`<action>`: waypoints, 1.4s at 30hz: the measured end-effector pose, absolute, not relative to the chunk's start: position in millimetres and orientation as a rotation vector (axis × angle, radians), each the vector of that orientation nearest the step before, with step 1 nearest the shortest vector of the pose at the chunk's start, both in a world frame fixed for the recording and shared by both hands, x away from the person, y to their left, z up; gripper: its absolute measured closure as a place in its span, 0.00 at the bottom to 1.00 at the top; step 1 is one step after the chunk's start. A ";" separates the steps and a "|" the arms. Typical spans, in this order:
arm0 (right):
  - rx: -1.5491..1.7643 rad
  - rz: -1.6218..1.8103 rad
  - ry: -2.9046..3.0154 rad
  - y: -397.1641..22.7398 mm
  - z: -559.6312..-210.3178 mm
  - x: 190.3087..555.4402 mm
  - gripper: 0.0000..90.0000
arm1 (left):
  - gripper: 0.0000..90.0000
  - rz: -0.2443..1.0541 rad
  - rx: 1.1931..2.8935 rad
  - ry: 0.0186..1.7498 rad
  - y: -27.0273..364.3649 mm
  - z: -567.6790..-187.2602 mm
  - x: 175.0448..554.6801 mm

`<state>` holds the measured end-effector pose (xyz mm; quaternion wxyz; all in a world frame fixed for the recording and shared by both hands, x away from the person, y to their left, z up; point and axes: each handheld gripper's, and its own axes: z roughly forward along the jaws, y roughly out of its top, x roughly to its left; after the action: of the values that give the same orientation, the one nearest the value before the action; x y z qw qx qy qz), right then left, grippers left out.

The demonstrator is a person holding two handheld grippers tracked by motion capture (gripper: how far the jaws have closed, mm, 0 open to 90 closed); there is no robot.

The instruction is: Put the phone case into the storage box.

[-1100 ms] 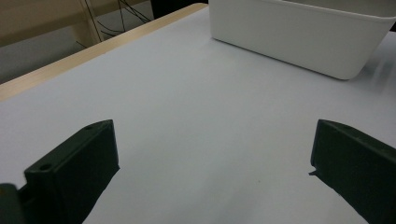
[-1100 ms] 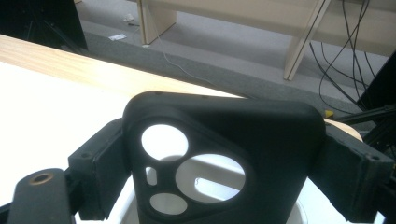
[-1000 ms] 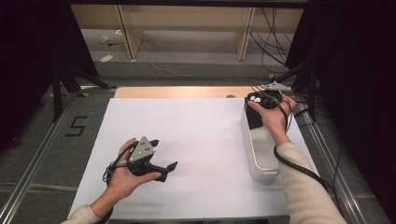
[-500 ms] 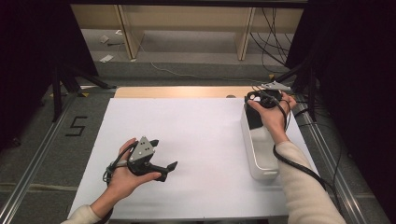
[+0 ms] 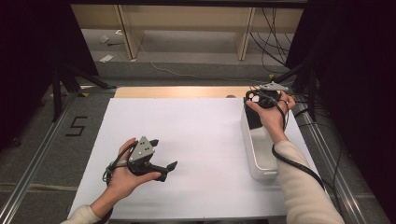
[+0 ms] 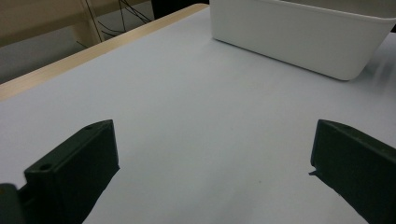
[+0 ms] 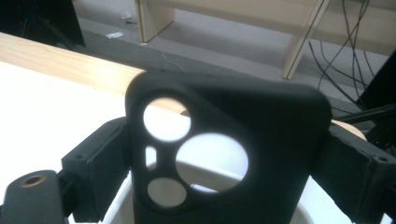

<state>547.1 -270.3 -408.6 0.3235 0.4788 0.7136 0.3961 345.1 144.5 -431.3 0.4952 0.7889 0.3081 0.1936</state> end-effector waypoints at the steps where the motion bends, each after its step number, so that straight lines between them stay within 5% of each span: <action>1: 1.254 1.044 1.876 -270.4 -409.3 547.4 0.12 | 0.00 0.469 1.911 0.748 144.5 -431.3 345.1; 13: 1.263 1.059 1.868 -271.7 -410.0 548.3 0.01 | 0.00 0.470 1.911 0.746 144.3 -431.3 345.1; 42: 1.209 1.104 1.776 -273.0 -390.2 536.4 0.04 | 0.00 0.475 1.914 0.745 143.4 -431.3 345.0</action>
<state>536.4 -273.0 -390.2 0.3552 0.4679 0.6873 0.4272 345.0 143.4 -431.3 0.4943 0.7893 0.3073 0.1958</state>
